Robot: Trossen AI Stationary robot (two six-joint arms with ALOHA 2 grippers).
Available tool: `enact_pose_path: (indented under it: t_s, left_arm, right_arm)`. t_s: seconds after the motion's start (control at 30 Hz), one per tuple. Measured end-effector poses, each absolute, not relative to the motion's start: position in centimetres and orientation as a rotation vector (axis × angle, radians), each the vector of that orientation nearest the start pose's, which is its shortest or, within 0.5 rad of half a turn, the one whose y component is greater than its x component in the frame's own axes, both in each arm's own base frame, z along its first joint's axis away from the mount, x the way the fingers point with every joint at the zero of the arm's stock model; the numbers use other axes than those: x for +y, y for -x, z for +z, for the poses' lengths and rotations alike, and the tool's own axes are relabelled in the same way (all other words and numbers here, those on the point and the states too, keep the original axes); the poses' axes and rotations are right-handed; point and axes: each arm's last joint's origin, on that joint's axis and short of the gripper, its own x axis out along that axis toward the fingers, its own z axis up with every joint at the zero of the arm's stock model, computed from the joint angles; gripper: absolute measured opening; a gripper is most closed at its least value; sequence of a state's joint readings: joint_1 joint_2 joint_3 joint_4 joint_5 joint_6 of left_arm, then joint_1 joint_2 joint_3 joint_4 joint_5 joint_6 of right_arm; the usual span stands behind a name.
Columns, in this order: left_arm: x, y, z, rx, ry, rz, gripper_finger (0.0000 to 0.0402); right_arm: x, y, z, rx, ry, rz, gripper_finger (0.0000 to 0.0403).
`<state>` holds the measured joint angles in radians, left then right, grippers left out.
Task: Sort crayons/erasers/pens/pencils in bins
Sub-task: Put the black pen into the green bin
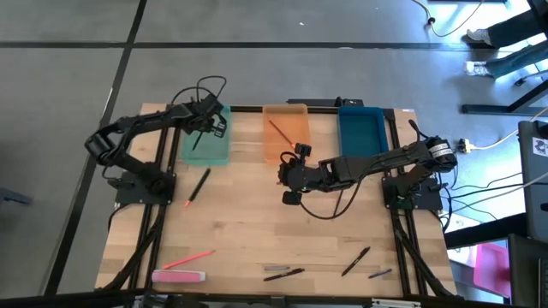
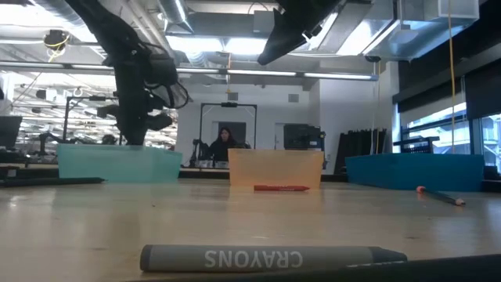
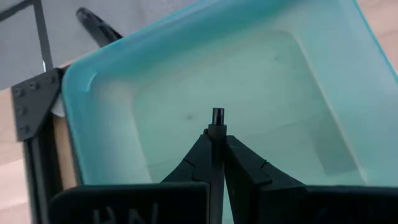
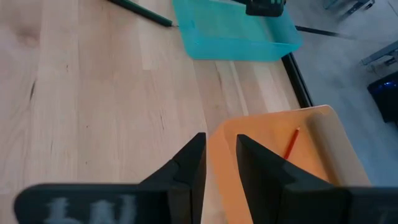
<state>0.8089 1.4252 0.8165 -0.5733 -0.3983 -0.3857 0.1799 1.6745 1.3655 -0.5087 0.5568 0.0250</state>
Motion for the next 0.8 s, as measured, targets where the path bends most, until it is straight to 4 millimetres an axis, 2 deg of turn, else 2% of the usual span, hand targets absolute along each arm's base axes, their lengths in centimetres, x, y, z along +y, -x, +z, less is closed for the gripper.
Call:
enact_pose_path:
  t_s: [0.43,0.63,0.8]
  left_arm:
    - [20.2,-17.8,15.2,1.101,0.576,1.261,0.0014]
    - [20.3,-17.9,15.0,1.112,0.559,1.250,0.0016]
    - [20.3,-17.9,15.0,1.115,0.556,1.251,0.0041]
  right_arm:
    - [5.0,-35.9,28.1,0.763,0.275,-0.364,0.0094]
    - [5.0,-35.9,28.1,0.763,0.275,-0.364,0.0094]
    - [5.0,-35.9,28.1,0.763,0.274,-0.364,0.0094]
